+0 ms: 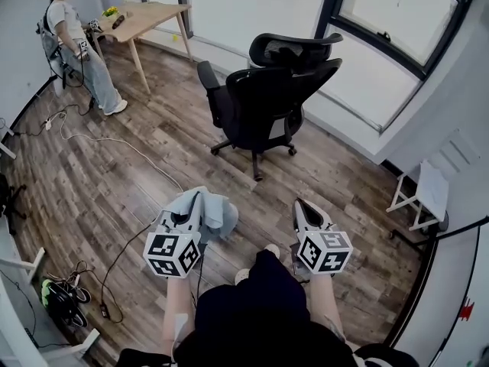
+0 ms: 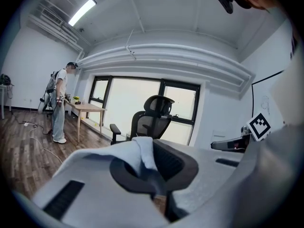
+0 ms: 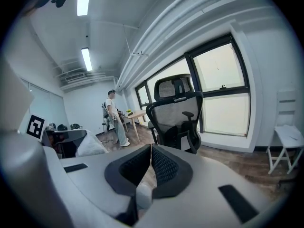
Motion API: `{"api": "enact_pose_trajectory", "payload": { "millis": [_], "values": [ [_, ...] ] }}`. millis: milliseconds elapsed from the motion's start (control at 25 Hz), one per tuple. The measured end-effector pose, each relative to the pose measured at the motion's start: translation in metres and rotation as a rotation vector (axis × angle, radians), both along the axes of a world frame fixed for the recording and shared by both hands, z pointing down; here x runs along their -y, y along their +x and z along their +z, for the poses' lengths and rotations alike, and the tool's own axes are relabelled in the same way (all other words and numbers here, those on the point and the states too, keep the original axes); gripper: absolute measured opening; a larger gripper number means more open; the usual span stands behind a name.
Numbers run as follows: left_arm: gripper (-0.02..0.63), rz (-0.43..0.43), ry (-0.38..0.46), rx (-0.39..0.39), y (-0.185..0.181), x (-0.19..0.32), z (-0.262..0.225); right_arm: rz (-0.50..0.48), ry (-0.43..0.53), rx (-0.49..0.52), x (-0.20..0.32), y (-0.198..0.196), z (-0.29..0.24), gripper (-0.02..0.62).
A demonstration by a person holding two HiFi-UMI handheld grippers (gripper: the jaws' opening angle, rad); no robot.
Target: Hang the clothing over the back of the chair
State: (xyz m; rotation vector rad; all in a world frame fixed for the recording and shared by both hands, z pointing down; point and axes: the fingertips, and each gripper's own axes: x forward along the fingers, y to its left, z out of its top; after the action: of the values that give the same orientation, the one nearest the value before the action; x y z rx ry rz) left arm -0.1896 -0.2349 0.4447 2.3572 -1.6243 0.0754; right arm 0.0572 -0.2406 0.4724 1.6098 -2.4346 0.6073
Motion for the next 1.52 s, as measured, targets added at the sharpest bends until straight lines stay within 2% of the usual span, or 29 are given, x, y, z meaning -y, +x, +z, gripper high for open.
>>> {"api": "enact_pose_trajectory", "payload": {
  "millis": [320, 560, 1000, 1320, 1520],
  "values": [
    [0.014, 0.010, -0.009, -0.014, 0.004, 0.014, 0.009, -0.009, -0.016, 0.004, 0.013, -0.004, 0.010, 0.031],
    [0.014, 0.035, -0.004, 0.002, 0.010, 0.046, 0.007, 0.000, -0.012, 0.010, 0.046, -0.001, 0.010, 0.031],
    [0.014, 0.058, -0.004, 0.004, 0.012, 0.144, 0.001, 0.003, -0.009, 0.014, 0.138, -0.003, 0.003, 0.031],
    [0.014, 0.041, -0.003, 0.039, 0.005, 0.226, -0.004, -0.026, 0.005, 0.014, 0.217, -0.007, -0.003, 0.031],
    [0.014, 0.035, 0.028, 0.074, -0.002, 0.271, -0.014, -0.053, 0.035, -0.008, 0.257, -0.007, -0.010, 0.031]
  ]
}}
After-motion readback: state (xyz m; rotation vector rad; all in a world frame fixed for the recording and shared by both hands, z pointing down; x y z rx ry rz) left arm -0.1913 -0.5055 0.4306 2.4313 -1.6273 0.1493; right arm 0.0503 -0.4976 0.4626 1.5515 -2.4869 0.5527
